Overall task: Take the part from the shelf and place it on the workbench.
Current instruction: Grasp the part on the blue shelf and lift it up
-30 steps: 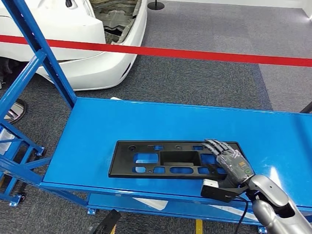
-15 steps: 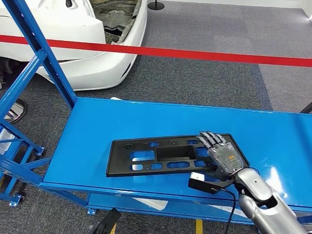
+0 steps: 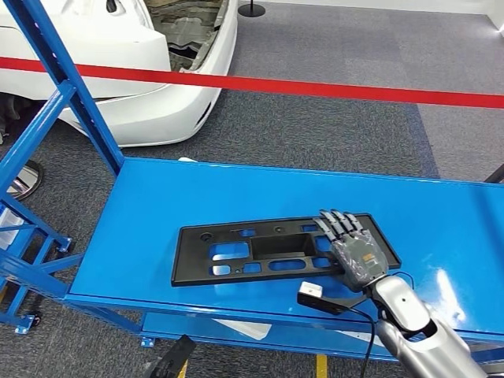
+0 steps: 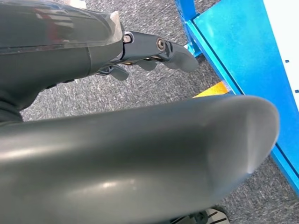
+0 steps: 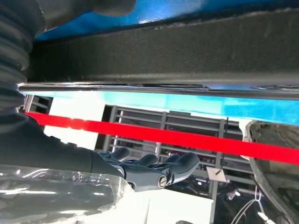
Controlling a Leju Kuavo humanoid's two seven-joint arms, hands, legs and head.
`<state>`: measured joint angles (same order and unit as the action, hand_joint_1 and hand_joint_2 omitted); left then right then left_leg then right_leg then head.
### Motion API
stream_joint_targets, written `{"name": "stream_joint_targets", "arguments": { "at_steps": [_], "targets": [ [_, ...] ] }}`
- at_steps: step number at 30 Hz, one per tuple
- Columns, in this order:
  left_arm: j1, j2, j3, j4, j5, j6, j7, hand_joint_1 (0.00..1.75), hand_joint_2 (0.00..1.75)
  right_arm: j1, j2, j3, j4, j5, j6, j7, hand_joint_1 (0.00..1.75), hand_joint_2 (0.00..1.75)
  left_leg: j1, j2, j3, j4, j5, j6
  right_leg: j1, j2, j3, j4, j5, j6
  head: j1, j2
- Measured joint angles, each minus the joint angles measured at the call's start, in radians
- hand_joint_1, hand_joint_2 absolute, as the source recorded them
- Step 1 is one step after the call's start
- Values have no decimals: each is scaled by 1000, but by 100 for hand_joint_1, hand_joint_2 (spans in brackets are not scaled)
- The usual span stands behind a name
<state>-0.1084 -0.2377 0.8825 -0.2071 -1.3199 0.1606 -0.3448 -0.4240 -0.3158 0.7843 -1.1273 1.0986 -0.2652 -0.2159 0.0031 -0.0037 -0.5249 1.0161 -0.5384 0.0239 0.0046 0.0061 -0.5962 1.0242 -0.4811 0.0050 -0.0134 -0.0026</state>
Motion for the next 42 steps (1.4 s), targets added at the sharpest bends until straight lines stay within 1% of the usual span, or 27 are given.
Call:
{"name": "stream_joint_targets", "arguments": {
  "at_steps": [2, 3, 12, 21, 26, 29, 32, 38, 42],
  "targets": [
    [0, 0, -1, 0, 0, 0, 2, 0, 0, 4, 2, 2, 8, 11, -19, 0, 150, 175, 0, 0, 0, 0, 0, 0, 0, 0, 0, 0, 0, 0, 0, 0],
    [0, 0, -2, 0, 0, 0, 2, 0, 0, 7, 3, 4, 12, 16, -27, 0, 175, 175, 0, 0, 0, 0, 0, 0, 0, 0, 0, 0, 0, 0, 0, 0],
    [-3, 0, -10, 0, -1, 0, 9, 0, 0, 32, 5, 6, 32, 20, -71, -2, 175, 175, 0, 0, 0, 0, 0, 0, 0, 0, 1, 0, 0, 0, 0, 0],
    [-4, 0, -14, 0, 0, 0, 9, 0, 0, 65, 5, -12, 33, 22, -79, -4, 175, 175, 0, 0, 0, 0, 0, 0, 0, 0, 0, 0, 0, 0, 0, 0],
    [-3, 0, -14, 0, 2, 0, 9, 0, 0, 87, -2, -35, 0, 22, -80, -3, 175, 175, 0, 0, 0, 0, 0, 0, 0, 0, 0, 0, 0, 0, 0, 0],
    [-1, 0, -13, 0, 7, 0, 3, 0, 0, 117, -6, -61, -46, 16, -87, 6, 175, 175, 0, 0, 0, 0, 0, 0, 0, -1, 0, 0, 0, 0, 0, 0],
    [2, 0, -12, 0, 20, -3, -13, 0, 0, 162, -8, -98, -113, 15, -115, 30, 175, 175, 0, 0, -1, 0, 0, 0, 0, -1, 0, 0, 0, 0, 0, 0],
    [15, 0, -8, 0, 39, -6, -30, 0, 0, 294, -3, -184, -294, 53, -204, 71, 175, 175, 0, 0, -2, 0, 0, 0, 0, -1, -1, 0, -1, 1, 0, 0],
    [25, 1, 0, 0, 55, -3, -35, 0, 0, 392, 10, -233, -419, 129, -267, 88, 175, 175, 0, 0, -2, 0, -1, 0, 0, -1, -1, 0, -1, 1, 0, 0]
  ]
}}
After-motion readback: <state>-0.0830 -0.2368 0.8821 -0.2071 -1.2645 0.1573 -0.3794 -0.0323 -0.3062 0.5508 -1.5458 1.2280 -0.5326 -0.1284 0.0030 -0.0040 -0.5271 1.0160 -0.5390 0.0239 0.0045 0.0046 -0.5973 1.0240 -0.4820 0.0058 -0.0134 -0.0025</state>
